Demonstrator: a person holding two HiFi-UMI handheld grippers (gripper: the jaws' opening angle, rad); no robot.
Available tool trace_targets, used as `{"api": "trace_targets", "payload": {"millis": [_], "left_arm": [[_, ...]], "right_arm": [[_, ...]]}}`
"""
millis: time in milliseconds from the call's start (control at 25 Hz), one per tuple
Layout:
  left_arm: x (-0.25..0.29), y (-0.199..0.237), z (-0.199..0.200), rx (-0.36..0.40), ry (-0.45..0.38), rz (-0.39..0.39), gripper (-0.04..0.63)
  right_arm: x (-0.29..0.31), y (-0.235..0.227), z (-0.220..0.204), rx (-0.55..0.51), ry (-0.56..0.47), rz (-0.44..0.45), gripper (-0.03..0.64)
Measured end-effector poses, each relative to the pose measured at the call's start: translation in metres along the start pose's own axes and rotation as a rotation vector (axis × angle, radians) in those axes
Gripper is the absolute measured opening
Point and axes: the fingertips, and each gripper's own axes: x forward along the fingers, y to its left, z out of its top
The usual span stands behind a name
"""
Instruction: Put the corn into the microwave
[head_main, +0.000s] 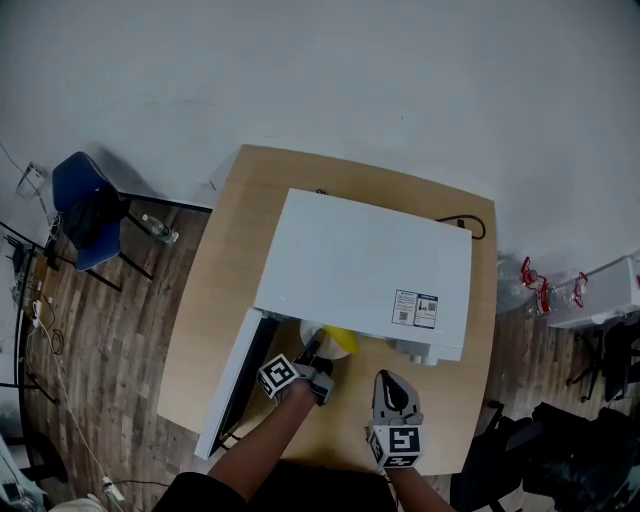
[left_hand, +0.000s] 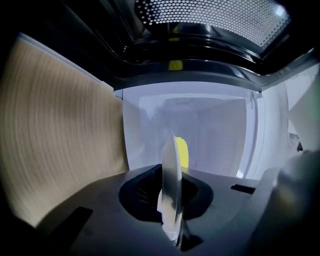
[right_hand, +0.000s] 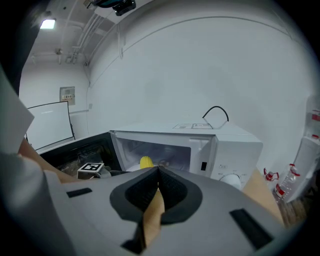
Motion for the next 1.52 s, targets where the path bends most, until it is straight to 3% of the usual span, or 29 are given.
{"api": "trace_targets", "payload": {"millis": [160, 600, 760, 880, 1160, 1520], "left_arm": [[0.006, 0.010, 0.002, -0.029, -0.021, 0.036, 0.018], [0.018, 0.022, 0.002, -0.090, -0.036, 0.043, 0.020], [0.020, 0.024, 0.004, -0.051, -0.047, 0.053, 0.020], [0.019, 0.017, 0.005, -0.010, -0.066, 0.019, 0.020], [0.009, 0.006, 0.009, -0.011, -0.119, -0.066, 0.150], [-0.009, 0.011, 0.004, -0.050, -0.097, -0.043, 0.155]], "right_arm": [[0.000, -0.002, 0.000, 0.002, 0.000, -0.002, 0.060], [0.005, -0.002, -0.007, 0.024, 0.010, 0.022, 0.060], [0.006, -0.003, -0.008, 0.030, 0.007, 0.031, 0.060], [0.006, 0.001, -0.009, 0.042, 0.010, 0.053, 0.060], [0.000, 0.015, -0.005, 0.065, -0.011, 0.096, 0.060], [-0.003, 0.023, -0.004, 0.045, -0.007, 0.107, 0.060]]}}
